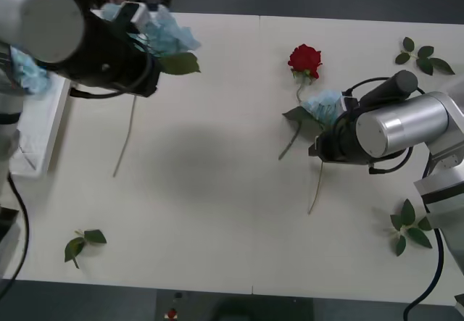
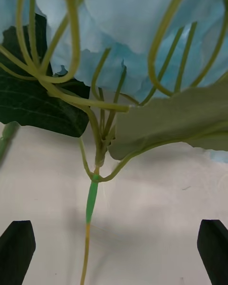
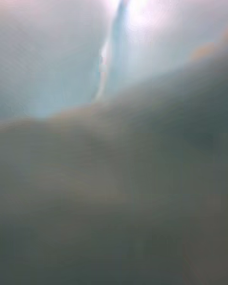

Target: Put the red flowers into the right box and the blue flowers into the left box

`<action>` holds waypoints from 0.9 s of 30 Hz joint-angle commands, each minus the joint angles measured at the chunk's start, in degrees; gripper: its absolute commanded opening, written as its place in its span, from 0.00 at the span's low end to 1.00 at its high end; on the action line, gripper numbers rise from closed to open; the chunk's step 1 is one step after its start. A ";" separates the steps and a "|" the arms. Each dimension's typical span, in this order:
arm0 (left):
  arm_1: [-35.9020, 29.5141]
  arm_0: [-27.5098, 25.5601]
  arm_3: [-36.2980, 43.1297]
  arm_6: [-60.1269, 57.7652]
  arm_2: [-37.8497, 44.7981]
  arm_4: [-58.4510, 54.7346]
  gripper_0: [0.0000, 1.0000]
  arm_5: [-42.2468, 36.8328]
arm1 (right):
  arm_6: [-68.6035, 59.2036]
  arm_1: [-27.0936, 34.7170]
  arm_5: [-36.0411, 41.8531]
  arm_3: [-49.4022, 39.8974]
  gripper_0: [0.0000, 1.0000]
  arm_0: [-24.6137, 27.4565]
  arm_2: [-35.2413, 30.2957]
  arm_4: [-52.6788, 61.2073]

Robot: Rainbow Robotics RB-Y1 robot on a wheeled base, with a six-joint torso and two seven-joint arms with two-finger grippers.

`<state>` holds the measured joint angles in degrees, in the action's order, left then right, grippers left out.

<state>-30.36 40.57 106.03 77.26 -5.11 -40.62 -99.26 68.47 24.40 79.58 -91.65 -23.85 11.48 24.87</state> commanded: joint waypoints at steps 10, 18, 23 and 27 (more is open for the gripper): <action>-21.67 -3.92 -6.37 15.73 11.71 -7.98 0.00 -9.28 | -2.02 -2.87 -2.77 2.01 1.00 -1.02 1.35 -2.99; -26.86 -10.16 -16.03 28.04 17.07 -2.80 0.00 -2.87 | -2.37 -3.22 -2.68 2.18 0.00 -1.02 1.52 -3.87; -26.86 -10.33 -22.27 32.08 18.39 0.89 0.00 0.91 | -2.72 -3.31 -2.77 2.18 0.00 -1.02 1.52 -3.69; -26.77 -10.25 -26.76 32.96 18.39 3.18 0.01 5.83 | -2.81 -3.31 -3.03 2.18 0.00 -1.02 1.61 -3.95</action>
<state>-55.94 29.16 80.82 107.60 12.72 -38.32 -95.79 67.99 21.50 76.97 -88.54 -23.85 13.28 21.24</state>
